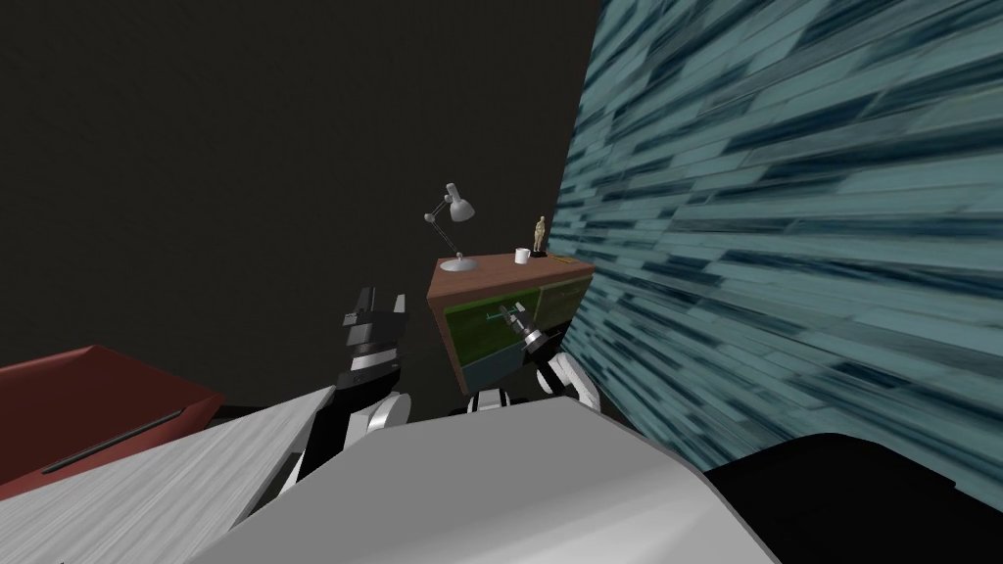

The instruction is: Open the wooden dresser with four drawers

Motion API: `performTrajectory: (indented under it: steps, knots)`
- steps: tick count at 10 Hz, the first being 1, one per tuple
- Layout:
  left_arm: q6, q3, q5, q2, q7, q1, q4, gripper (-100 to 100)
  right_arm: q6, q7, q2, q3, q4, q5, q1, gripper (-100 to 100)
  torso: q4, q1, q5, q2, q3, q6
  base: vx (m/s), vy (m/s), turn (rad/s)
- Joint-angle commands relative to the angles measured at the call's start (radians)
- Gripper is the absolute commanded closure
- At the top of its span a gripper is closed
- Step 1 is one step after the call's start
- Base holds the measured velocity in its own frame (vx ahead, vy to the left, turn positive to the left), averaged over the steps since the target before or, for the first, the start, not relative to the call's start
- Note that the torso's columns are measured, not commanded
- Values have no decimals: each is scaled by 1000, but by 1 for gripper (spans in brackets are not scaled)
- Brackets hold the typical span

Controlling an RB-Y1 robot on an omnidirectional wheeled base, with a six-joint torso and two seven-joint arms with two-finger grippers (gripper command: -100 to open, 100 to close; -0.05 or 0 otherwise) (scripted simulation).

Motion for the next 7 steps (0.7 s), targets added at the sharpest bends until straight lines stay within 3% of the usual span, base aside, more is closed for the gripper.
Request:
performTrajectory:
  steps: [1,2,7]
  knots:
    - [0,0,0,0,0,0,0,0,17,11,-5,12,13,68,-15,-100,0,0,0,0,0,0,-6,12,2]
    - [0,0,0,0,0,0,0,0,41,34,-8,37,41,105,-39,-100,0,-1,0,0,0,0,-11,22,-36]
    - [0,0,0,0,0,0,0,0,66,57,-11,60,71,237,-63,-100,0,0,0,0,0,0,-8,20,-14]
